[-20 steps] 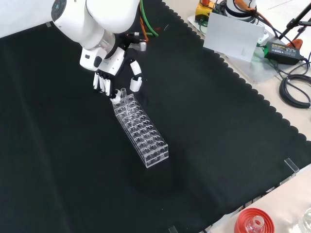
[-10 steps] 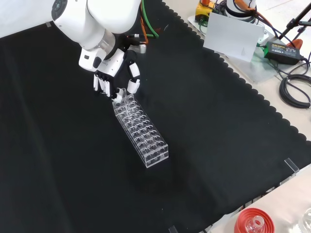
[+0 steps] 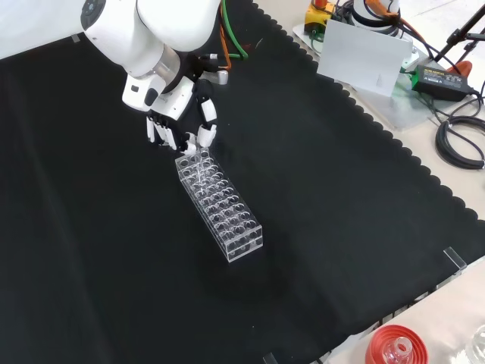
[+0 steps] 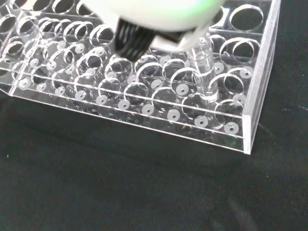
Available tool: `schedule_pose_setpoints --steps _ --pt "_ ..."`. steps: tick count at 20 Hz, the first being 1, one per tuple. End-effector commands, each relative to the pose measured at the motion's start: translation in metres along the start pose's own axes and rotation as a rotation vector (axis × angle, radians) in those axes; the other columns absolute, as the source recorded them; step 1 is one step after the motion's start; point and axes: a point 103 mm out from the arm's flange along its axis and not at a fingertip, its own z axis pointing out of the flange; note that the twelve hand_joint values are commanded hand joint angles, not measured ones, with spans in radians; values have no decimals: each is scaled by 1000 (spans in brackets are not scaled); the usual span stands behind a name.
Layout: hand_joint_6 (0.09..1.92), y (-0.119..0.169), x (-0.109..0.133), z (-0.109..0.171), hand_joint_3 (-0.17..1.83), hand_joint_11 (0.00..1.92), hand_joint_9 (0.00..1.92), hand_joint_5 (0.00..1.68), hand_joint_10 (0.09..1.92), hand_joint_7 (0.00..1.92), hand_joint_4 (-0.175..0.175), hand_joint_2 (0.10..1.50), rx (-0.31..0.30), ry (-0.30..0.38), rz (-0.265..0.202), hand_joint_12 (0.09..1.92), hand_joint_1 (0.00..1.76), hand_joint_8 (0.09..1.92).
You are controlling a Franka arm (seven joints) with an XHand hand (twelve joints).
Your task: Pick up the test tube.
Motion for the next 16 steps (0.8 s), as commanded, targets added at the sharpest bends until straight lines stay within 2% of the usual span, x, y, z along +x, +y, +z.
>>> schedule_pose_setpoints --steps 1,3,5,8,12,16 --pt "673 4 3 -1 314 713 1152 1187 591 1479 -175 854 -15 -6 4 1290 1197 450" --pt "600 6 5 -1 251 731 1179 1223 572 1377 -175 871 -16 -14 4 1270 1267 482" --pt "538 8 6 -2 274 754 1217 1258 544 1349 -175 847 -25 -28 6 1252 1298 481" --pt "499 9 8 -5 490 803 1294 1311 517 1382 -175 719 -40 -56 17 1222 1316 462" --pt "605 8 10 -9 583 876 1258 1267 467 1425 -175 667 -63 -81 30 1183 1417 625" --pt "636 7 10 -10 686 932 1272 1272 480 1424 -175 609 -79 -95 31 1165 1431 686"
